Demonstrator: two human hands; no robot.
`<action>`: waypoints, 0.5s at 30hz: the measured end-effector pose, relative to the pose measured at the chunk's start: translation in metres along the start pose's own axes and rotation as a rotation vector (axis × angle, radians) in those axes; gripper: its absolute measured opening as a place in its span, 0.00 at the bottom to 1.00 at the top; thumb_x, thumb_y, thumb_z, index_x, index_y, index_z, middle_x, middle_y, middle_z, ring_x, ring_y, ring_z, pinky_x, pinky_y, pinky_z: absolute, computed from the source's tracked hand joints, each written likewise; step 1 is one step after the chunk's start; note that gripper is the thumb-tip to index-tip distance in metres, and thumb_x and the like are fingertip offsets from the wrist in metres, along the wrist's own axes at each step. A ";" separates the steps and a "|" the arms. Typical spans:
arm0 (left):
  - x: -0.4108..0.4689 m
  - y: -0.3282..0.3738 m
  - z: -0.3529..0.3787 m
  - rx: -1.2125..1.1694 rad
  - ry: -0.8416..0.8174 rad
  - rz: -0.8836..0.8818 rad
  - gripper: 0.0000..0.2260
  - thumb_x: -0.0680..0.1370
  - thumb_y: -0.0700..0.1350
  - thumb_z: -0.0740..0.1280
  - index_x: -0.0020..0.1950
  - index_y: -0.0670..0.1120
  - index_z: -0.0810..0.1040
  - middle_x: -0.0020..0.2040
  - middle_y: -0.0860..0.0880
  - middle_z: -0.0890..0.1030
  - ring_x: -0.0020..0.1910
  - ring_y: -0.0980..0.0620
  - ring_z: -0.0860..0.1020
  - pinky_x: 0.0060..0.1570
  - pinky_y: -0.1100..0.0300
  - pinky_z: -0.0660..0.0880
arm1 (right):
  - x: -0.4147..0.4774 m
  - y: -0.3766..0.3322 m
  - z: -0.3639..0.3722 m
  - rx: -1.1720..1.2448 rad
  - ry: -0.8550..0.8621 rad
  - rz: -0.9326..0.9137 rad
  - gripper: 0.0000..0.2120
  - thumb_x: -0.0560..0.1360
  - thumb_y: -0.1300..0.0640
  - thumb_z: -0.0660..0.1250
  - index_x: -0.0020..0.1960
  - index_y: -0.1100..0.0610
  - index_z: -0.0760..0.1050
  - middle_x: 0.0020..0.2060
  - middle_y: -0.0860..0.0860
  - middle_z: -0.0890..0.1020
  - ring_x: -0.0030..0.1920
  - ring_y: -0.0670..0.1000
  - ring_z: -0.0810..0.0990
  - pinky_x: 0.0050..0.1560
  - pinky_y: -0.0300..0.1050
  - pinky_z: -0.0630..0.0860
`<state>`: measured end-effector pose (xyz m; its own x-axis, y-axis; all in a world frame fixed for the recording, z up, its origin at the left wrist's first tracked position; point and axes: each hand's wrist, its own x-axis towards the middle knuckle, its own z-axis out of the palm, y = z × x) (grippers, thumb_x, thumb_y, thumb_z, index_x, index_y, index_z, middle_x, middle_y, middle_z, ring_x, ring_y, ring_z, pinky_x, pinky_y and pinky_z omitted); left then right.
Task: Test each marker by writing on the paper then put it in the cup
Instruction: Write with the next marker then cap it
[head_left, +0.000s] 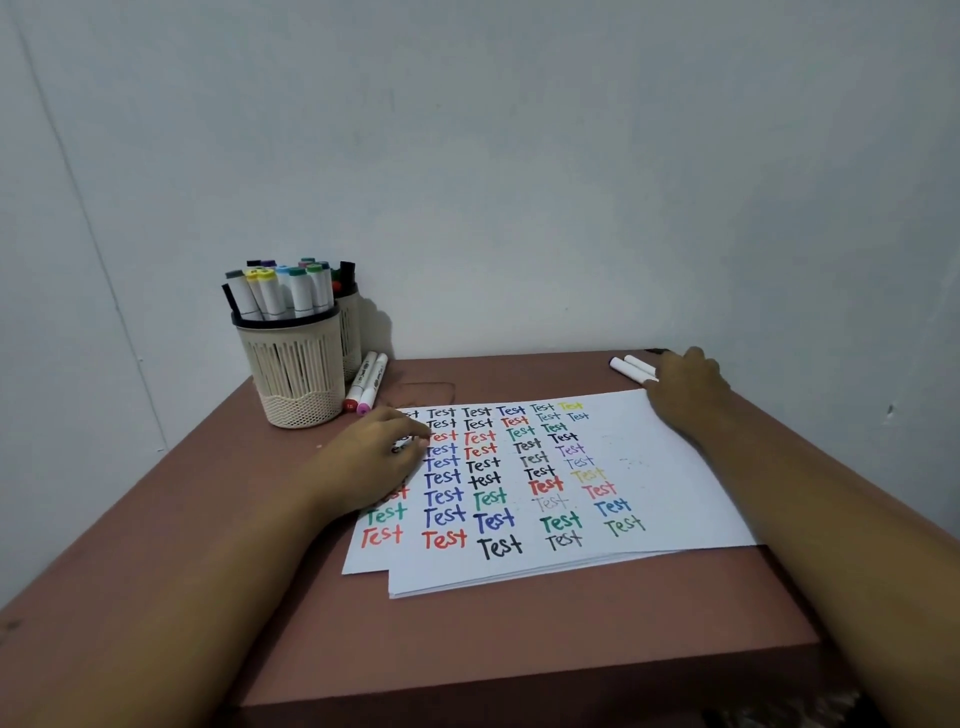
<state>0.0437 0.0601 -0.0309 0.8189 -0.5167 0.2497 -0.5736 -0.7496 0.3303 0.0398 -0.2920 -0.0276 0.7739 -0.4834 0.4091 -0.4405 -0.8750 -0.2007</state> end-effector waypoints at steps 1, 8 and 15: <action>0.000 0.000 -0.001 0.010 -0.009 -0.004 0.15 0.81 0.49 0.57 0.67 0.50 0.73 0.67 0.50 0.70 0.65 0.55 0.68 0.60 0.66 0.61 | 0.000 0.000 -0.001 -0.003 0.001 0.001 0.12 0.79 0.59 0.60 0.59 0.64 0.71 0.56 0.62 0.71 0.56 0.62 0.71 0.49 0.51 0.70; -0.009 -0.002 -0.014 0.042 -0.123 -0.136 0.19 0.82 0.50 0.54 0.72 0.46 0.66 0.72 0.47 0.64 0.70 0.51 0.63 0.66 0.61 0.59 | -0.002 -0.035 -0.014 -0.186 0.237 -0.108 0.10 0.76 0.59 0.65 0.55 0.63 0.74 0.52 0.61 0.73 0.54 0.61 0.71 0.50 0.50 0.67; -0.012 -0.006 -0.034 0.123 -0.293 -0.193 0.16 0.81 0.54 0.54 0.60 0.45 0.71 0.64 0.48 0.70 0.55 0.53 0.70 0.54 0.60 0.65 | -0.008 -0.126 -0.043 -0.017 0.204 -0.322 0.13 0.79 0.58 0.57 0.60 0.61 0.73 0.56 0.60 0.75 0.57 0.61 0.73 0.55 0.52 0.67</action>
<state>0.0368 0.0851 -0.0049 0.8922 -0.4438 -0.0837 -0.4162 -0.8799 0.2292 0.0694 -0.1772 0.0328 0.7681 -0.1671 0.6181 -0.1979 -0.9800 -0.0191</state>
